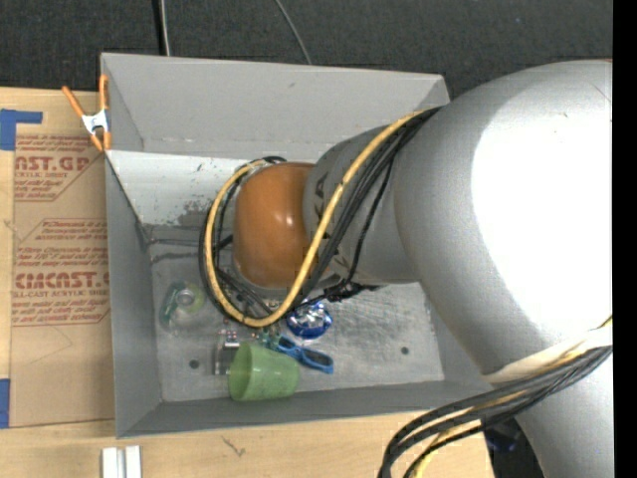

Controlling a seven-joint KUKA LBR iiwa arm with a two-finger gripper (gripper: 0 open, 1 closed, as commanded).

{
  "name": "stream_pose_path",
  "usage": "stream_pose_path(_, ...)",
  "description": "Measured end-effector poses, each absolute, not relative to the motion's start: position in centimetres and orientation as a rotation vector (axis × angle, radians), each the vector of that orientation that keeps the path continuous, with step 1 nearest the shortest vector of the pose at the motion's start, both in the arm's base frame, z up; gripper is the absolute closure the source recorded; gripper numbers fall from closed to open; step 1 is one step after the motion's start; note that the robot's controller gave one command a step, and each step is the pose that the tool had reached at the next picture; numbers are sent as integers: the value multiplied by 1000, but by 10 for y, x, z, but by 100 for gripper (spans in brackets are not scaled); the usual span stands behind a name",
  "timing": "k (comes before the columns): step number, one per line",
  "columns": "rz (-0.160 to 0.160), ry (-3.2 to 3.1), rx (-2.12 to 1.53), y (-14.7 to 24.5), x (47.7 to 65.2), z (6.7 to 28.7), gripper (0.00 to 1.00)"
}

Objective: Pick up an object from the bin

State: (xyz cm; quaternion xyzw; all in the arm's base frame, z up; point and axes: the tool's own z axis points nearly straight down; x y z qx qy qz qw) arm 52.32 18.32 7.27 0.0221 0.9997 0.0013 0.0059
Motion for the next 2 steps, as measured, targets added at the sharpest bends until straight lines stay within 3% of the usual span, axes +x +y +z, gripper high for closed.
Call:
stream_pose_path(1, 0, 3095, -465, 203, 530, 74, 0)
stream_pose_path(2, 5, 3096, -481, 235, 512, 74, 0)
